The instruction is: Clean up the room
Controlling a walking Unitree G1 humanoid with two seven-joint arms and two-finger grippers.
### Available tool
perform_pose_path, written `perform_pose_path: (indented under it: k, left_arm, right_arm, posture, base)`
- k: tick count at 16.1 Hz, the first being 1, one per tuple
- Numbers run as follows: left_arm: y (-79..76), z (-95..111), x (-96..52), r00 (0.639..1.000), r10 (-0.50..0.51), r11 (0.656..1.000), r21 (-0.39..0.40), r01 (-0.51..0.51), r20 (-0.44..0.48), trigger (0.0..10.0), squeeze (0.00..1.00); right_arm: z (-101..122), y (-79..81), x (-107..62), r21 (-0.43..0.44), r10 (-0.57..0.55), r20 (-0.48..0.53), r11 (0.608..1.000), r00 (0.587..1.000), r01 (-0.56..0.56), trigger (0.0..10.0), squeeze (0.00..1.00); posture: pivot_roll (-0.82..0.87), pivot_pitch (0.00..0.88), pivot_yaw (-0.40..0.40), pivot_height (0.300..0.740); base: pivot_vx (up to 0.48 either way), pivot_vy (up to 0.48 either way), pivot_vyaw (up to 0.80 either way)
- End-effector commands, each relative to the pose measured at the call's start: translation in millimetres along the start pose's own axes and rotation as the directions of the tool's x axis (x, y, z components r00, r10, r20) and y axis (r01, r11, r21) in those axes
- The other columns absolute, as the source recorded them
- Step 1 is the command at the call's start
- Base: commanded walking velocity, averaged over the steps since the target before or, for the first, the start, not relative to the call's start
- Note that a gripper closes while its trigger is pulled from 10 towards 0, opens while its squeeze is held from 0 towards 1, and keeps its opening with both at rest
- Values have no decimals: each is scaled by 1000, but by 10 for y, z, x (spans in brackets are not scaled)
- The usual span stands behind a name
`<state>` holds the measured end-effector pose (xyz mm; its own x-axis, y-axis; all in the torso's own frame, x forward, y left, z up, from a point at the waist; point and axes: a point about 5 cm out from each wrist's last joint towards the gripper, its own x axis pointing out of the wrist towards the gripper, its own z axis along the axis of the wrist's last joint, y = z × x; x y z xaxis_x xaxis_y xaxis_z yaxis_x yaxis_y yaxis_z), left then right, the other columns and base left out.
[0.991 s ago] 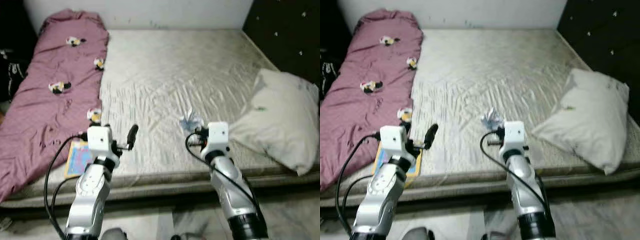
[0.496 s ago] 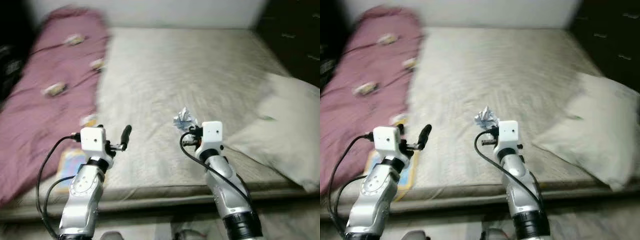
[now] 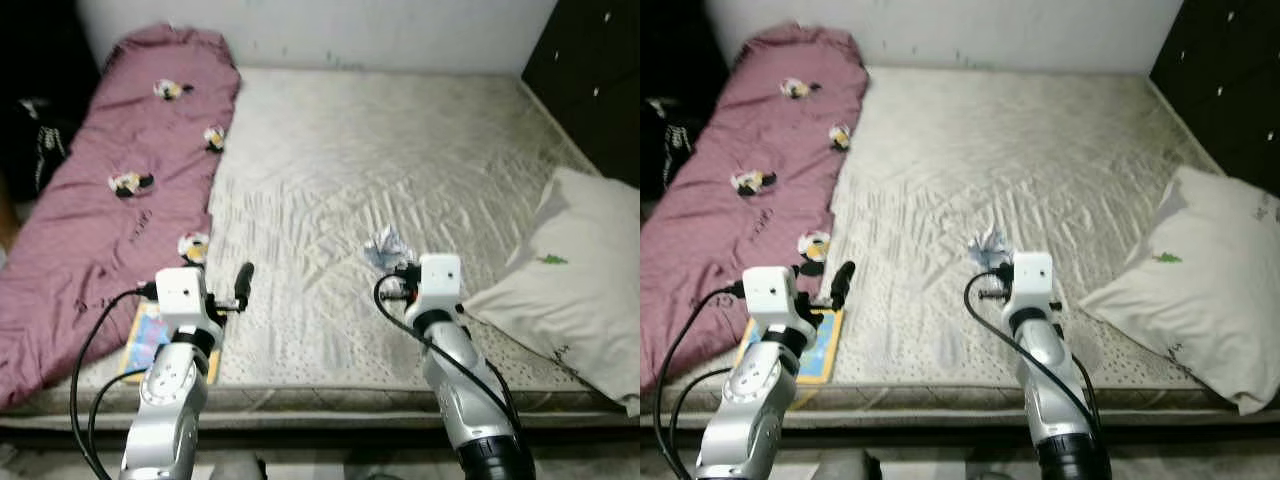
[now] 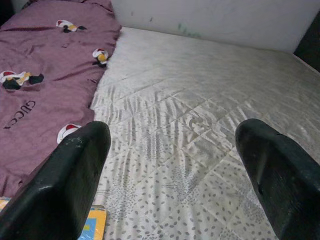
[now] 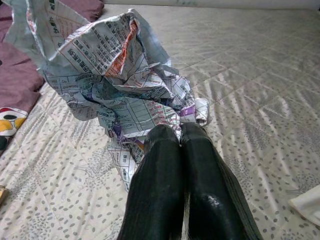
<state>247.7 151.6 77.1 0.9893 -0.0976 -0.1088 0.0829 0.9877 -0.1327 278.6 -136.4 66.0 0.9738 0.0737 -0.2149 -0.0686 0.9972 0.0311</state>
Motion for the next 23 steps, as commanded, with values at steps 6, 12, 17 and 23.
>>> perform_pose_path:
  k: [6,12,17,23]
  left_arm:
    - [11,64,66,1000,-29,999,19,28,7,10000,0]
    - [-25,31,74,1000,-28,999,19,28,-5,10000,0]
    - [-11,46,94,1000,-17,1000,24,17,2,10000,0]
    - [-27,52,98,1000,-12,1000,25,12,10,10000,0]
  right_arm:
    - [196,84,144,6,31,70,999,997,-32,10000,0]
    - [171,141,109,-22,73,77,997,994,-72,10000,0]
    - [204,154,106,-79,97,103,993,990,-89,10000,0]
    - [192,206,93,-78,123,104,990,987,-115,10000,0]
  posture:
    - [19,56,-17,740]
    - [13,56,-16,740]
    - [13,57,-18,740]
    - [13,58,-18,740]
  base:
    - [0,480,0]
    - [0,480,0]
    - [0,480,640]
    - [0,480,320]
